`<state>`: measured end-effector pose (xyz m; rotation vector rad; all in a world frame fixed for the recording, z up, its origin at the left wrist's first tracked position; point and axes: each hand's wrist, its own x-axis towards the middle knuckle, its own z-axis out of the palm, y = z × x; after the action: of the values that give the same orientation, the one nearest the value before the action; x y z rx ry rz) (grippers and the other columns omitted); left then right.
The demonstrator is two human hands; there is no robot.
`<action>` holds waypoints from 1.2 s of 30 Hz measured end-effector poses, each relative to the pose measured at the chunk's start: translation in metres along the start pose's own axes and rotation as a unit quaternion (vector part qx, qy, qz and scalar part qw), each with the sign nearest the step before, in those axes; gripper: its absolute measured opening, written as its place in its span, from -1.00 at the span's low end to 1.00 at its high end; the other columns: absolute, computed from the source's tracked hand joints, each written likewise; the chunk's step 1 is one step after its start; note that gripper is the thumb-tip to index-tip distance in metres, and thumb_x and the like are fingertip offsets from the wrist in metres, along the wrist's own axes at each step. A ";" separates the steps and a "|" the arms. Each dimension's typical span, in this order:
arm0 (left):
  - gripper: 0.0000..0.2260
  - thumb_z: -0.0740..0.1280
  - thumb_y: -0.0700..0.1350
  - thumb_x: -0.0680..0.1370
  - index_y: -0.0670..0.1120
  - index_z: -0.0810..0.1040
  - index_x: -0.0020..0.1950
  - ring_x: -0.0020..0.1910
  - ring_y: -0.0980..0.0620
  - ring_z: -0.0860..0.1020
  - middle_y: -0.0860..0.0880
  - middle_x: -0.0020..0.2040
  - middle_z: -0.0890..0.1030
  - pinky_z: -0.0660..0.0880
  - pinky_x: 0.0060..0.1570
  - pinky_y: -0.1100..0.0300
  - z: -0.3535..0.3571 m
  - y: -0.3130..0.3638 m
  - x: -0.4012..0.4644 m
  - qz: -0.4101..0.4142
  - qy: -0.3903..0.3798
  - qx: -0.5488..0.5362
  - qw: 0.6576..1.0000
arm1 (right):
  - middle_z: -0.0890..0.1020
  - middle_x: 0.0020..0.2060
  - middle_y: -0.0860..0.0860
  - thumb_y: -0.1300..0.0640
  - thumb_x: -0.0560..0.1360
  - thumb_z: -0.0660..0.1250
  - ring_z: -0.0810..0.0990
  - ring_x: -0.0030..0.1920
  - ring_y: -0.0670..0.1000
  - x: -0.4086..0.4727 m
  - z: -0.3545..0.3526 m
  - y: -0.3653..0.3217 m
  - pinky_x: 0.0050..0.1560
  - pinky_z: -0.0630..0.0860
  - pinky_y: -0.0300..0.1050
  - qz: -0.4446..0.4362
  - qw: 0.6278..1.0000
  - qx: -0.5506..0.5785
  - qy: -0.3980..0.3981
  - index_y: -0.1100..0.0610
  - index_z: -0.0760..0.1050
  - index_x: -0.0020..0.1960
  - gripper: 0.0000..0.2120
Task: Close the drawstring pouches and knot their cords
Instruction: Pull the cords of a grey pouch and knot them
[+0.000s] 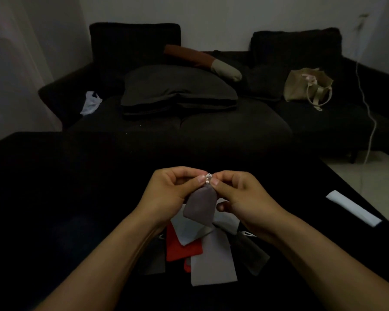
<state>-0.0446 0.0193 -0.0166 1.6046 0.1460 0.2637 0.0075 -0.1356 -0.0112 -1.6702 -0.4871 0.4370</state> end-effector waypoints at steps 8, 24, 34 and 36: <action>-0.87 0.40 -0.23 0.53 -0.15 0.68 0.04 -0.07 0.02 0.70 -0.08 -0.08 0.73 0.61 -0.13 0.26 0.005 0.003 -0.003 0.038 0.002 0.016 0.999 | 0.67 -0.12 0.07 0.11 0.68 0.12 0.62 -0.13 -0.09 -0.001 0.005 -0.001 -0.15 0.53 -0.21 0.011 0.999 0.025 -0.018 0.19 0.56 0.05 -0.72; -0.83 0.48 -0.31 0.45 -0.07 0.72 -0.04 -0.14 0.12 0.71 0.04 -0.16 0.74 0.60 -0.15 0.29 0.012 0.005 -0.012 0.131 0.018 0.111 0.985 | 0.54 -0.29 0.05 0.27 0.64 0.09 0.53 -0.24 -0.04 0.000 0.002 -0.008 -0.28 0.47 -0.17 0.088 0.990 0.108 -0.021 0.15 0.48 -0.19 -0.71; -0.80 0.47 -0.36 0.44 -0.11 0.67 -0.02 -0.25 0.06 0.70 -0.06 -0.24 0.70 0.57 -0.25 0.31 0.014 0.004 -0.011 0.120 0.031 0.075 0.989 | 0.57 -0.17 0.13 0.26 0.63 0.09 0.57 -0.15 0.02 0.000 -0.002 -0.006 -0.15 0.51 -0.08 0.109 0.975 0.187 -0.057 0.25 0.50 0.04 -0.79; -0.80 0.47 -0.36 0.44 -0.09 0.67 -0.04 -0.25 0.09 0.69 -0.04 -0.25 0.70 0.56 -0.25 0.33 0.014 0.004 -0.011 0.124 0.023 0.083 0.989 | 0.56 -0.14 0.14 0.26 0.63 0.10 0.57 -0.12 0.03 0.000 -0.003 -0.006 -0.11 0.51 -0.06 0.111 0.972 0.195 -0.068 0.25 0.50 0.06 -0.80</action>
<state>-0.0516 0.0031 -0.0144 1.7844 0.0025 0.4919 0.0085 -0.1375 -0.0050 -1.3218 -0.2899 0.7641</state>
